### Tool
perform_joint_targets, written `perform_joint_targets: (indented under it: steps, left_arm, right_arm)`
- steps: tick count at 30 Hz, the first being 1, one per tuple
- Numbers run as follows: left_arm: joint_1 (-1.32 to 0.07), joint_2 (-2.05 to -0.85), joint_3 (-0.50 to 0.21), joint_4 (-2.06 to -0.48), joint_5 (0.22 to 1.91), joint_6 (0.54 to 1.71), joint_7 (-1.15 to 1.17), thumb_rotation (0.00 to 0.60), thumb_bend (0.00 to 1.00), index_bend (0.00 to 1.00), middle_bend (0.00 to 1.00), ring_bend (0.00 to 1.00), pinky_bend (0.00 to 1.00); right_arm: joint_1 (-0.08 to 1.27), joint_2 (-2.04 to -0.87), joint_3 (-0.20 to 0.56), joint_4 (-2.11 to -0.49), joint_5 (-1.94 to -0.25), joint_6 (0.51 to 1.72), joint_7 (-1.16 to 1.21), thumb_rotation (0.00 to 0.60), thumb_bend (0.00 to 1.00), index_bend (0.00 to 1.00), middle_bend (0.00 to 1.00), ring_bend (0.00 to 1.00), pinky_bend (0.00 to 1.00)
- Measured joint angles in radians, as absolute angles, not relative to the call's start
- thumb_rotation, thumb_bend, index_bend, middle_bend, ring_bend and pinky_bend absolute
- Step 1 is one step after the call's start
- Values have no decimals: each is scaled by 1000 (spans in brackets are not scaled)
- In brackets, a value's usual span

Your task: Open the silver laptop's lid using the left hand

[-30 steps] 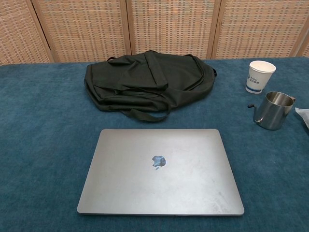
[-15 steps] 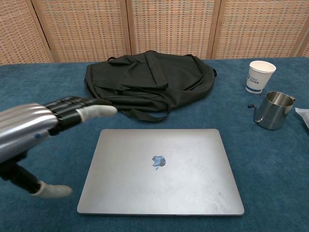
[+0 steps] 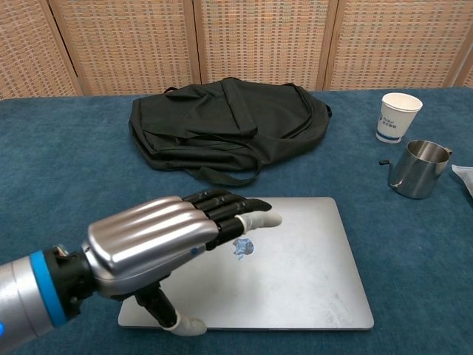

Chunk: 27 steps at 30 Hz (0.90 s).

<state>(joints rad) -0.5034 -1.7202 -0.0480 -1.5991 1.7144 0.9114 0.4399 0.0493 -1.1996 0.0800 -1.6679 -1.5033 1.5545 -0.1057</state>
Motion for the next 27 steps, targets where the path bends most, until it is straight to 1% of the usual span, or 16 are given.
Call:
perform_joint_targets:
  steps: [5, 11, 24, 25, 27]
  left_arm:
    - [-532, -1780, -61, -1566, 1658, 868, 497, 600, 0, 0, 0, 0, 0]
    - [-556, -1829, -72, -1533, 1607, 844, 545, 600, 0, 0, 0, 0, 0]
    - [-584, -1910, -67, -1450, 1560, 848, 562, 600, 0, 0, 0, 0, 0]
    - [-587, -1913, -68, -1447, 1557, 851, 562, 600, 5, 0, 0, 0, 0]
    - [-591, -1917, -69, -1441, 1552, 855, 562, 600, 53, 0, 0, 0, 0]
  right_arm:
    - [50, -1197, 84, -1664, -1494, 1547, -90, 600, 0, 4, 0, 0, 0]
    - [51, -1193, 86, -1659, -1486, 1540, -71, 600, 0, 4, 0, 0, 0]
    - [54, -1191, 88, -1652, -1474, 1524, -55, 600, 0, 4, 0, 0, 0]
    - [54, -1191, 89, -1652, -1473, 1523, -53, 600, 0, 4, 0, 0, 0]
    - [54, -1191, 90, -1651, -1471, 1522, -50, 600, 0, 4, 0, 0, 0]
